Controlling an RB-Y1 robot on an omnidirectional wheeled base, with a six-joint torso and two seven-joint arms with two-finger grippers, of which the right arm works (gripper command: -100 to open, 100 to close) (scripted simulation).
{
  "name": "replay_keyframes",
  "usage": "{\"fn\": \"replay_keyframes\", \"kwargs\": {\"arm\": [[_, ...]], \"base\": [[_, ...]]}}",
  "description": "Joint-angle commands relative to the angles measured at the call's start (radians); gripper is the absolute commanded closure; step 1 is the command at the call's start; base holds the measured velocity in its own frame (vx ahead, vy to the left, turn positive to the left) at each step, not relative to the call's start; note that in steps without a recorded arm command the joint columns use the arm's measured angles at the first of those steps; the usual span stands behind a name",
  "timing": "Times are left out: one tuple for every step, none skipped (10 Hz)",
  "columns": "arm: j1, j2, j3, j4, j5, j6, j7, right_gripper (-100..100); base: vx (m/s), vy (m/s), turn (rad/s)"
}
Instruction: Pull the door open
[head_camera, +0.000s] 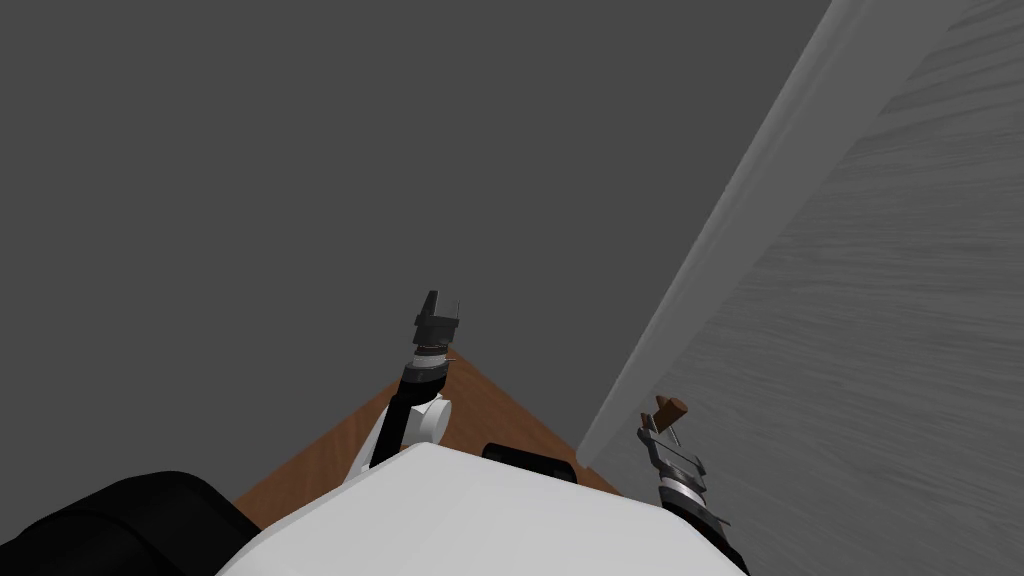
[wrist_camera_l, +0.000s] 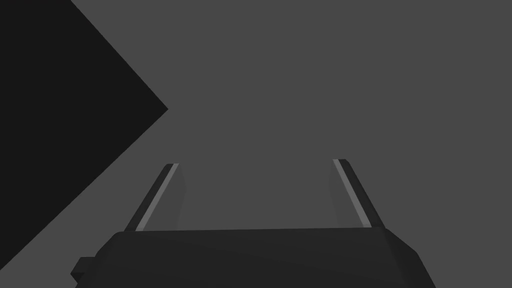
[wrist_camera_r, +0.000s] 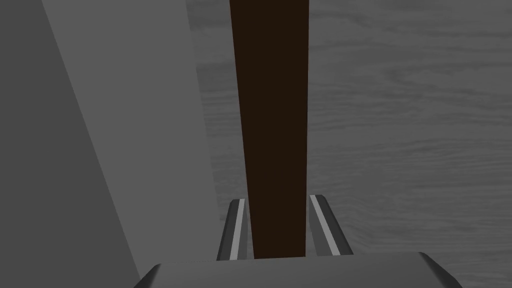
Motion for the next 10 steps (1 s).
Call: {"fn": "replay_keyframes", "kwargs": {"arm": [[-0.001,0.001,0.001,0.0,0.0,0.002,0.0,100],[-0.001,0.001,0.001,0.0,0.0,0.002,0.0,100],[-0.001,0.001,0.001,0.0,0.0,0.002,0.0,100],[0.006,-0.012,0.018,-0.005,0.009,-0.007,-0.016,100],[0.008,-0.016,0.022,-0.006,0.012,-0.009,-0.02,100],[0.012,-0.023,0.033,-0.009,0.018,-0.014,-0.029,100],[0.018,-0.035,0.05,-0.013,0.027,-0.021,-0.044,100],[0.022,-0.043,0.061,-0.016,0.033,-0.026,-0.054,100],[0.028,-0.055,0.078,-0.021,0.042,-0.033,-0.068,100],[0.032,-0.061,0.087,-0.023,0.047,-0.036,-0.076,100]], "base": [[-0.001,-0.005,0.011],[0.0,0.0,0.0],[0.0,0.0,0.0],[-0.145,-0.002,0.095],[-0.198,0.006,0.085],[-0.23,0.002,0.082],[-0.263,-0.019,0.128],[-0.233,-0.017,0.106],[-0.237,-0.03,0.118],[-0.225,0.013,0.092]]}}
